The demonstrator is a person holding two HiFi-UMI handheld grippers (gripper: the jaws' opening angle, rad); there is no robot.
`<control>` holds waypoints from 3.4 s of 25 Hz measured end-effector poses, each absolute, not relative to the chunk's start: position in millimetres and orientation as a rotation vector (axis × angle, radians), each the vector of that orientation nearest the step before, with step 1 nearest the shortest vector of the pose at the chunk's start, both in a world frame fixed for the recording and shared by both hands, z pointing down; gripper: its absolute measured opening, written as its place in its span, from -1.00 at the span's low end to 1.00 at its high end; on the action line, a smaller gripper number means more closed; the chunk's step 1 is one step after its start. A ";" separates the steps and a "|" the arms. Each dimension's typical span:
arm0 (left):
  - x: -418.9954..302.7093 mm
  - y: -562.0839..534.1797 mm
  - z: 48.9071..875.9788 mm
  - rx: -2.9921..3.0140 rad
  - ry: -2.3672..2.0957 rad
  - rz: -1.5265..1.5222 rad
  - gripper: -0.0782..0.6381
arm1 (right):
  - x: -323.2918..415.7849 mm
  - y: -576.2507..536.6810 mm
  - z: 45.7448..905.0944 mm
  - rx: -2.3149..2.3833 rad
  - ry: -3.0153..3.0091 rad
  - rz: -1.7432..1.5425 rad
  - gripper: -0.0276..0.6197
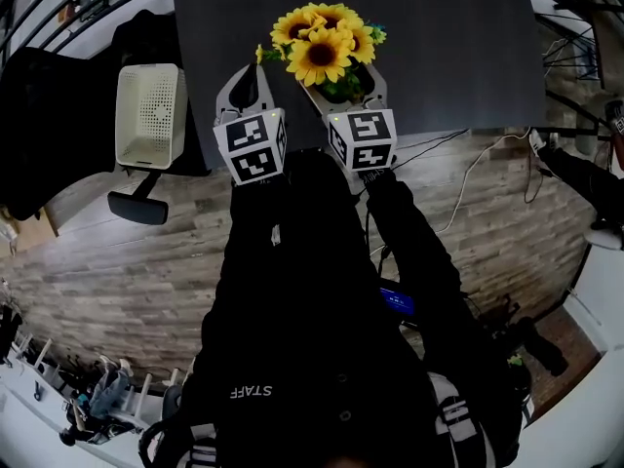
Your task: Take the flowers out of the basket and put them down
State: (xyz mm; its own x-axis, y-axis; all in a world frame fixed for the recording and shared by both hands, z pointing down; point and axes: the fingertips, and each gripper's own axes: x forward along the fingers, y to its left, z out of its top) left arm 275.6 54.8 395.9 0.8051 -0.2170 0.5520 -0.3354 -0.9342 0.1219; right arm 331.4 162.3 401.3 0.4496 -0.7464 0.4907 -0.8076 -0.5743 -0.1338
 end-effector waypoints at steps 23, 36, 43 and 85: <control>243.3 68.2 457.1 2.714 -0.445 0.980 -0.78 | 307.4 185.0 528.3 2.429 -1.324 0.973 0.35; 246.9 67.7 420.7 2.763 -0.368 0.928 -0.78 | 276.0 213.7 472.4 2.422 -1.437 1.011 0.36; 261.2 70.0 366.3 2.812 -0.297 0.832 -0.77 | 292.2 224.1 396.0 2.507 -1.437 0.895 0.36; 301.1 84.6 109.6 3.078 -0.210 0.111 -0.78 | 332.2 155.7 89.1 2.775 -1.454 0.015 -0.88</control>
